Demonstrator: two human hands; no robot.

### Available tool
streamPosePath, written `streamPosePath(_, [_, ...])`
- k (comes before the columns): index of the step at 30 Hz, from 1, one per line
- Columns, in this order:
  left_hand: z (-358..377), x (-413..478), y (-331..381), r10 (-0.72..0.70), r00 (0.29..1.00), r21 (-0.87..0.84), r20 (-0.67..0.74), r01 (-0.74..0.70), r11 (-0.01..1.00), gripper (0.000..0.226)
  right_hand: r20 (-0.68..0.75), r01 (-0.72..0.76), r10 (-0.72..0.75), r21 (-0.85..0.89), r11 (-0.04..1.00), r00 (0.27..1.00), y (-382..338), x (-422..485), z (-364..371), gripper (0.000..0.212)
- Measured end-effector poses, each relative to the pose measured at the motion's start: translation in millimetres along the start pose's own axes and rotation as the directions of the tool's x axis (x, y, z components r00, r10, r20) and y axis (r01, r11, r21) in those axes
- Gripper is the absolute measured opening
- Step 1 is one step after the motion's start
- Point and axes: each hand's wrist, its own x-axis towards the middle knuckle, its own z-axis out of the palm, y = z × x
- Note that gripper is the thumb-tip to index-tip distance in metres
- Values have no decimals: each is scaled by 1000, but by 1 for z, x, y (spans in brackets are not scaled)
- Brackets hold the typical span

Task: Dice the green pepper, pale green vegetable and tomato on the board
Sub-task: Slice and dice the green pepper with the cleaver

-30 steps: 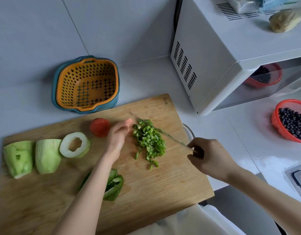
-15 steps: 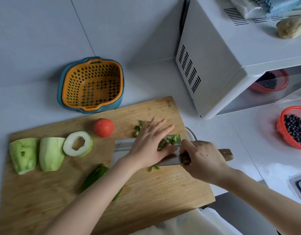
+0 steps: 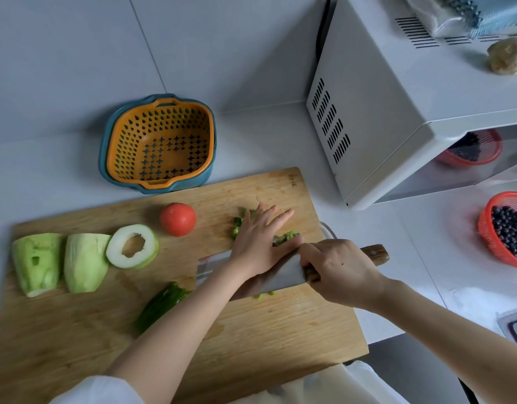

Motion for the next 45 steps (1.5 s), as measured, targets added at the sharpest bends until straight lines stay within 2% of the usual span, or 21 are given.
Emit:
streamPosePath(3, [4, 8, -6, -56, 998, -27, -31, 55, 998, 77, 8, 9, -9, -6, 1000, 1000, 2, 1, 2, 46])
streamPosePath(6, [7, 17, -14, -79, 992, -42, -97, 75, 996, 65, 34, -25, 25, -2, 1000, 999, 6, -2, 2, 34])
streamPosePath(14, [2, 33, -34, -43, 969, 4, -245, 45, 999, 58, 46, -173, 173, -5, 985, 984, 15, -39, -19, 34])
streamPosePath(18, [-15, 32, -36, -82, 934, -151, -347, 30, 988, 44, 76, -272, 270, 18, 962, 960, 23, -56, -26, 37])
streamPosePath(21, [-29, 21, -35, -212, 906, -384, -367, 60, 921, 34, 113, -378, 369, 75, 923, 923, 29, -63, -25, 31])
streamPosePath(22, [-33, 17, -35, -278, 899, -504, -338, 77, 861, 29, 149, -434, 417, 110, 894, 897, 30, -63, -26, 28])
streamPosePath(23, [-37, 13, -34, -370, 885, -659, -284, 100, 745, 25, 206, -481, 448, 157, 863, 870, 31, -63, -26, 26])
streamPosePath(24, [-41, 9, -33, -478, 857, -829, -194, 117, 546, 23, 266, -509, 451, 222, 831, 852, 31, -62, -26, 26])
streamPosePath(26, [-48, 4, -33, -594, 800, -996, 90, 80, -43, 26, 371, -563, 437, 380, 734, 819, 31, -60, -28, 29])
streamPosePath(27, [-51, 0, -35, -574, 789, -949, 221, 38, -313, 29, 415, -596, 436, 447, 667, 799, 30, -58, -29, 29])
streamPosePath(28, [-54, -5, -38, -532, 787, -862, 312, -1, -508, 31, 464, -630, 432, 498, 596, 774, 28, -57, -30, 29])
streamPosePath(29, [-54, -10, -42, -494, 788, -772, 367, -37, -634, 33, 516, -664, 421, 533, 524, 746, 27, -55, -30, 28])
streamPosePath(30, [-54, -15, -46, -471, 789, -705, 393, -71, -706, 34, 562, -688, 398, 553, 471, 725, 26, -53, -30, 25])
streamPosePath(32, [-53, -27, -54, -470, 785, -637, 404, -126, -760, 36, 620, -703, 344, 553, 446, 705, 23, -48, -29, 18])
streamPosePath(37, [-55, -52, -64, -503, 765, -580, 402, -212, -787, 37, 662, -661, 246, 497, 562, 707, 21, -38, -21, 25])
streamPosePath(40, [-61, -68, -58, -624, 684, -713, 379, -213, -667, 35, 687, -657, 199, 507, 558, 699, 23, -36, -20, 28])
streamPosePath(41, [-61, -75, -57, -693, 636, -810, 340, -175, -559, 33, 692, -656, 186, 513, 553, 698, 24, -36, -20, 27])
streamPosePath(42, [-60, -83, -55, -772, 579, -920, 263, -90, -381, 30, 696, -655, 173, 519, 549, 697, 24, -35, -20, 27])
streamPosePath(43, [-56, -92, -56, -838, 526, -989, 145, 58, -135, 25, 699, -651, 159, 524, 550, 697, 25, -34, -19, 27])
streamPosePath(44, [-51, -103, -58, -869, 495, -963, -1, 233, 134, 20, 701, -640, 143, 523, 562, 698, 25, -32, -17, 28])
streamPosePath(45, [-44, -115, -61, -855, 499, -843, -143, 391, 370, 17, 702, -625, 126, 518, 584, 701, 26, -29, -16, 29])
